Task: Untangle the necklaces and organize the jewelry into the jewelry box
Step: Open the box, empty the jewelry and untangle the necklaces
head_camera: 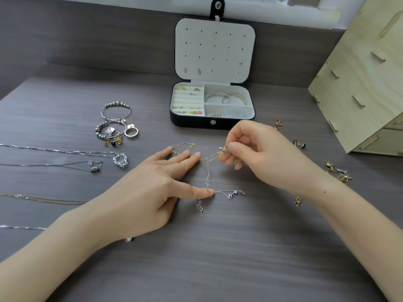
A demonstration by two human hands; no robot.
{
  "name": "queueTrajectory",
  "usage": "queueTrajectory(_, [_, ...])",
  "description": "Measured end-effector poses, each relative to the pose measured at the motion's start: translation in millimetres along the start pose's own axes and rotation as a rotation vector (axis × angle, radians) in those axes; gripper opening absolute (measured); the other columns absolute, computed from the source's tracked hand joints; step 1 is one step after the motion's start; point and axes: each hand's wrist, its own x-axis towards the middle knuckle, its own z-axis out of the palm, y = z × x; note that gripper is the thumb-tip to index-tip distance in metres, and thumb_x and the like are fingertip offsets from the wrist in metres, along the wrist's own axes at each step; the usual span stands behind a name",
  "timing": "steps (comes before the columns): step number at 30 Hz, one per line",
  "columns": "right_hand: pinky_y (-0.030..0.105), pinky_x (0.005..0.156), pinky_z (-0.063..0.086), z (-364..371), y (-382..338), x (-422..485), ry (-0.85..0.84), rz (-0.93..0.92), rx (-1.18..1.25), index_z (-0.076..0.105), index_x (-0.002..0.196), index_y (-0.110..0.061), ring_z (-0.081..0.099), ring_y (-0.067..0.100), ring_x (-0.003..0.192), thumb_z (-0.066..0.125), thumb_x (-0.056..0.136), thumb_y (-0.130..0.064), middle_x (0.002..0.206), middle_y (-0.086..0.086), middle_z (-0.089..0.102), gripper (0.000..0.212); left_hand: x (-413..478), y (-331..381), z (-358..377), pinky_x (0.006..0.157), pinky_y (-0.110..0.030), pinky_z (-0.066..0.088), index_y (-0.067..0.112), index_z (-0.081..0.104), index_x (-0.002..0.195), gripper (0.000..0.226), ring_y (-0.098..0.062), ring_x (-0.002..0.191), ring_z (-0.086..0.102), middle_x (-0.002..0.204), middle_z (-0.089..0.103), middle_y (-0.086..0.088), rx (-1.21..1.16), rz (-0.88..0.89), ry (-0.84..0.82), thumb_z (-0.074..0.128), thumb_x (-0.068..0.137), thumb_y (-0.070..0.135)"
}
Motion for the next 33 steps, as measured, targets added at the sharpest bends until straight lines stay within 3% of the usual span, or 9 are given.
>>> queueTrajectory(5, [0.023,0.059,0.048,0.1,3.9,1.4,0.029,0.045,0.134,0.053,0.081,-0.011,0.064,0.011,0.066,0.044,0.095,0.002,0.077,0.006,0.070,0.020,-0.9,1.2,-1.7,0.104,-0.056,0.029,0.037,0.063,0.117,0.057,-0.030,0.126,0.048,0.137,0.049,-0.017,-0.138,-0.082,0.041,0.034,0.074,0.012])
queueTrajectory(9, [0.025,0.059,0.050,-0.2,3.0,1.9,0.022,0.061,0.238,0.052,0.082,-0.011,0.066,0.014,0.069,0.044,0.096,0.000,0.077,0.006,0.071,0.020,-0.2,4.6,-2.9,0.108,-0.032,0.032,0.031,0.071,0.106,0.043,-0.012,0.124,0.048,0.135,0.053,-0.007,-0.276,-0.166,0.197,0.042,0.077,0.020])
queueTrajectory(13, [0.024,0.060,0.051,-1.6,0.0,2.0,0.018,0.046,0.260,0.052,0.081,-0.010,0.067,0.015,0.070,0.044,0.096,0.001,0.076,0.005,0.071,0.021,7.1,9.3,-9.2,0.092,-0.021,0.041,0.025,0.074,0.087,0.031,-0.005,0.103,0.059,0.112,0.068,0.008,-0.414,-0.342,0.357,0.047,0.075,0.030])
queueTrajectory(17, [0.024,0.059,0.051,-3.7,-4.6,2.0,0.015,0.017,0.255,0.052,0.080,-0.011,0.067,0.017,0.071,0.044,0.095,0.003,0.077,0.007,0.071,0.022,22.6,17.6,-14.8,0.067,-0.010,0.035,0.024,0.071,0.071,0.016,-0.007,0.071,0.050,0.075,0.058,0.013,-0.376,-0.500,0.393,0.059,0.075,0.034])
queueTrajectory(22, [0.027,0.061,0.051,-3.3,-4.8,2.4,0.008,0.016,0.233,0.052,0.080,-0.011,0.067,0.017,0.071,0.044,0.095,0.003,0.078,0.009,0.071,0.021,41.9,23.6,-14.4,0.062,-0.020,0.031,0.029,0.062,0.067,0.014,-0.004,0.066,0.046,0.071,0.050,0.011,-0.307,-0.634,0.192,0.068,0.079,0.032])
queueTrajectory(30, [0.026,0.061,0.052,-3.8,-3.8,3.4,0.021,0.016,0.248,0.052,0.080,-0.011,0.066,0.016,0.071,0.043,0.095,0.004,0.078,0.010,0.071,0.022,58.9,24.9,-9.5,0.061,-0.023,0.032,0.023,0.068,0.068,0.011,-0.010,0.071,0.050,0.062,0.052,0.012,-0.293,-0.755,0.172,0.068,0.077,0.030])
queueTrajectory(33, [0.024,0.060,0.051,-3.1,-4.8,3.2,0.017,0.014,0.263,0.051,0.081,-0.010,0.066,0.016,0.070,0.043,0.095,0.004,0.079,0.011,0.070,0.021,64.7,27.6,-8.4,0.062,-0.022,0.031,0.027,0.058,0.063,0.017,-0.010,0.071,0.047,0.059,0.047,0.014,-0.280,-0.764,0.181,0.068,0.077,0.030])
